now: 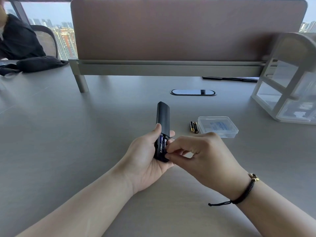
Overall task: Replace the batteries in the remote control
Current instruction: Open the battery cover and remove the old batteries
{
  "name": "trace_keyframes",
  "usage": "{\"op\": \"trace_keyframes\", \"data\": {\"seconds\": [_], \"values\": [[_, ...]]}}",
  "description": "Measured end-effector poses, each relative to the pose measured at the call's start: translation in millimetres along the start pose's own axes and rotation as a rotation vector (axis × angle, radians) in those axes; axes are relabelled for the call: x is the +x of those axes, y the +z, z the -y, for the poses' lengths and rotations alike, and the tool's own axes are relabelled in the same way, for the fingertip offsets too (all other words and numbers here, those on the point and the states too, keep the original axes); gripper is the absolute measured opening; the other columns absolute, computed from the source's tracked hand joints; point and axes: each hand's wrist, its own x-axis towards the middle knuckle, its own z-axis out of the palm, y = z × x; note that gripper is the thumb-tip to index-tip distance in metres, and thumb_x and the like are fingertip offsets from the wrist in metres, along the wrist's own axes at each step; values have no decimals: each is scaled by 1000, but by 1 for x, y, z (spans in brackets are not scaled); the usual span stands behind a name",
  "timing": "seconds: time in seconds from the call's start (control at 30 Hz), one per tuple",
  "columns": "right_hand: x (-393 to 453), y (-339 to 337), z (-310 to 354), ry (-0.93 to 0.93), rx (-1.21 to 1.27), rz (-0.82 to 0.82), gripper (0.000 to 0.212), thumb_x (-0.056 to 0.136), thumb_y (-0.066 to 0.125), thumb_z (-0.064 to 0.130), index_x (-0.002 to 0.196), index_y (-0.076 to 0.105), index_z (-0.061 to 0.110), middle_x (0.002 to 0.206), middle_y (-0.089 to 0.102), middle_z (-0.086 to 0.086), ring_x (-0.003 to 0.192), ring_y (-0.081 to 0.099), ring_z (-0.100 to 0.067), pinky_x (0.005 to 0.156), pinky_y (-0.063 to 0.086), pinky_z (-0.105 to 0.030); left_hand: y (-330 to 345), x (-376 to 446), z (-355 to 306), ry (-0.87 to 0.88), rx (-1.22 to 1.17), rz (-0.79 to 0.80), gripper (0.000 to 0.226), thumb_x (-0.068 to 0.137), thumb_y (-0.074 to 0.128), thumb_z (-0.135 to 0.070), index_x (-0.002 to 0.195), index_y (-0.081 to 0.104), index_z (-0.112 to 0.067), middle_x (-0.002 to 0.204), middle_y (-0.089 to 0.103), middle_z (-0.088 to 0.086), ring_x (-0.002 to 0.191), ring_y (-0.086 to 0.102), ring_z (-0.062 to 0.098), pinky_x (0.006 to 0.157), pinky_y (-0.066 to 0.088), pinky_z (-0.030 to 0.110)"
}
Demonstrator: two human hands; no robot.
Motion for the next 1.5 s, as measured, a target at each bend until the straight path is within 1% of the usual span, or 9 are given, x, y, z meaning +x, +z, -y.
{"op": "trace_keyframes", "data": {"seconds": [0.2,0.47,0.63,0.77,0.93,1.1,1.23,1.4,1.5], "values": [[3,-2,-2,-54,-74,23,10,77,74,9,71,69,16,62,68,1,56,65,-21,49,51,-37,-1,1,1,-7,-53,16,55,100,48,-37,134,46,7,114,39,16,105,43,28,105,43,48],[2,-3,-2,-36,-29,17,9,76,77,9,71,71,14,62,70,1,57,67,-15,51,53,-36,-2,1,1,-14,-95,1,55,98,52,-34,134,47,7,114,41,15,107,42,25,112,34,48],[3,-5,1,-32,-37,35,9,76,75,10,70,70,13,61,68,1,56,66,-17,51,52,-37,-1,-1,2,6,-77,6,54,99,52,-33,134,47,7,116,44,16,109,44,27,105,42,49],[4,-5,3,-86,-125,76,11,77,70,6,69,67,12,58,62,-1,51,59,-23,47,49,-38,4,-6,2,7,-54,12,51,99,51,-32,132,48,7,121,44,15,110,45,29,87,51,54],[4,-5,6,-131,-215,112,13,77,66,2,68,64,10,57,58,-2,48,53,-26,42,45,-37,8,-10,2,19,-29,11,43,101,48,-31,124,53,5,114,43,14,104,45,23,73,58,40],[3,2,9,-136,-229,83,15,70,64,-4,72,61,10,64,57,0,51,50,-27,42,45,-38,5,-8,1,30,39,54,44,102,45,-33,123,56,4,80,71,10,73,73,19,62,60,32],[3,5,9,-102,-214,44,18,73,59,-3,79,63,13,75,58,-1,56,52,-30,45,47,-42,8,-8,2,84,66,93,33,105,38,-29,103,55,-2,65,63,4,59,66,15,60,57,29],[5,2,-4,27,-30,-97,22,75,61,-8,77,75,8,85,69,-2,67,66,-22,58,56,-40,8,-6,6,143,89,44,40,104,43,-24,129,51,6,98,68,12,94,70,24,83,57,36],[2,9,-3,144,63,-46,22,74,62,-1,78,79,11,91,72,2,76,71,-15,66,60,-37,7,-2,8,176,127,15,41,104,42,-22,131,51,7,114,61,16,108,62,27,101,50,39]]}}
